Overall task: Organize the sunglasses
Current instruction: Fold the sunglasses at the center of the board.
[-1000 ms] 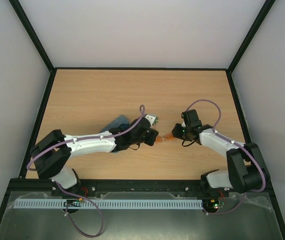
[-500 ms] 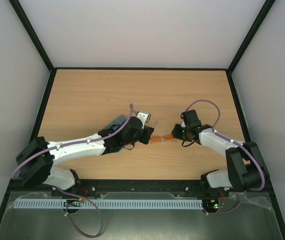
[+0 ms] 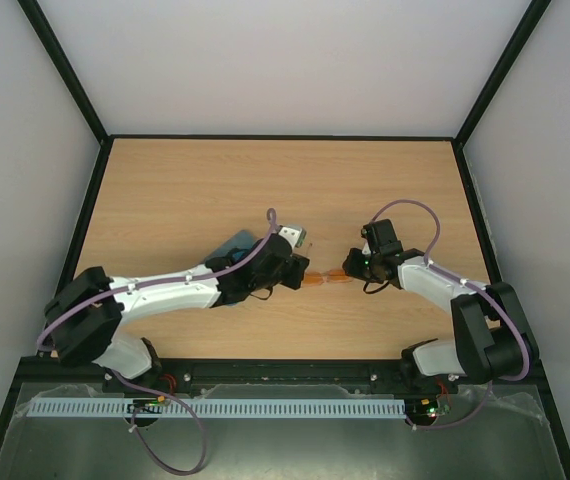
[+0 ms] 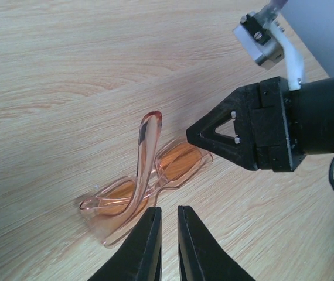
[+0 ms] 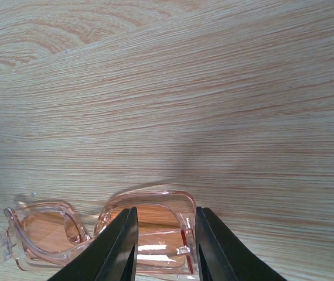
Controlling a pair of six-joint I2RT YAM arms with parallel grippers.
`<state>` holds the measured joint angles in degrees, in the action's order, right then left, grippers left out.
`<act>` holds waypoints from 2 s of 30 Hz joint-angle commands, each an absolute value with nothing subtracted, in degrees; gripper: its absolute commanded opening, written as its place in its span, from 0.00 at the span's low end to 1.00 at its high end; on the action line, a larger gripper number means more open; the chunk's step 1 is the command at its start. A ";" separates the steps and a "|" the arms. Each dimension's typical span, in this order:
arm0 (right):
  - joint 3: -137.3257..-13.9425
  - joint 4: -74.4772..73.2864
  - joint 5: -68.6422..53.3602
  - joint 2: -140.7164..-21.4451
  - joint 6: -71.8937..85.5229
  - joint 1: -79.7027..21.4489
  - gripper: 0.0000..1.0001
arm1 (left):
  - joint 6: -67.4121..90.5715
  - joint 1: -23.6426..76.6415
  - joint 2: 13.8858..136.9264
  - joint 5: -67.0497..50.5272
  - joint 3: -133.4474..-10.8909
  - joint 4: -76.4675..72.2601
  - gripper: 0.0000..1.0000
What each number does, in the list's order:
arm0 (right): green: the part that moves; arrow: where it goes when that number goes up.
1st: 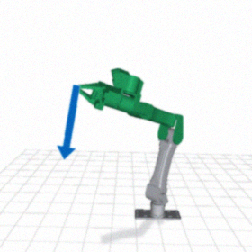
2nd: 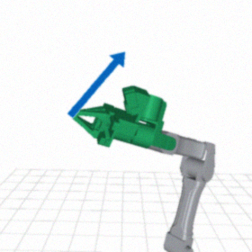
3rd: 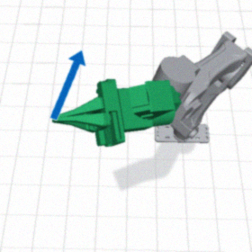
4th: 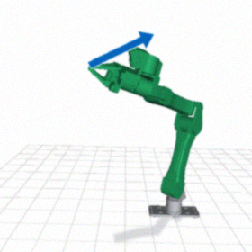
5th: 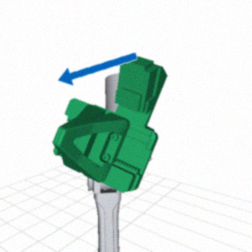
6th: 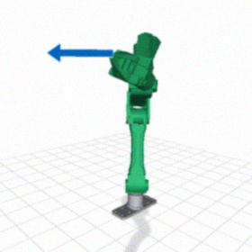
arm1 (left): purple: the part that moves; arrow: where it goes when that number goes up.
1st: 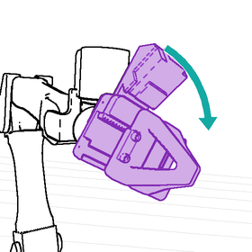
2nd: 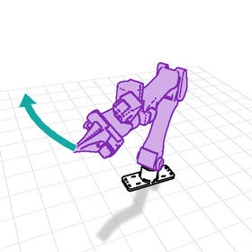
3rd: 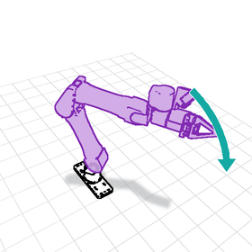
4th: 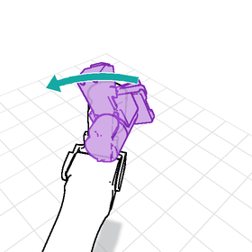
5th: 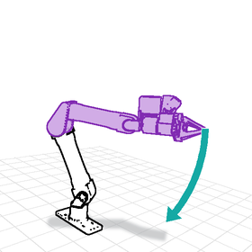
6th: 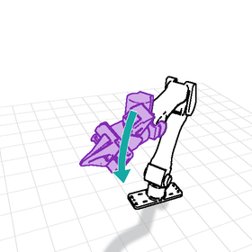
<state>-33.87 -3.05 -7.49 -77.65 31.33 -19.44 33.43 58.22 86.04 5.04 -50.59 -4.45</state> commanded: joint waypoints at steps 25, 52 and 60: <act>-33.41 -3.34 -9.07 -78.48 30.78 -19.16 0.28 | 31.82 55.64 91.41 3.58 -53.12 -8.44 0.11; -34.35 -4.54 -6.45 -76.26 32.91 -19.16 0.31 | 33.05 55.46 102.47 -2.49 -54.34 -14.26 0.11; -34.70 -7.55 -5.32 -71.55 33.49 -19.17 0.37 | 33.30 55.48 103.94 -2.71 -54.07 -14.59 0.11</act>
<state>-33.89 -3.20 -6.98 -74.26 32.93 -19.46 32.97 55.79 102.85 -2.28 -53.41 -12.99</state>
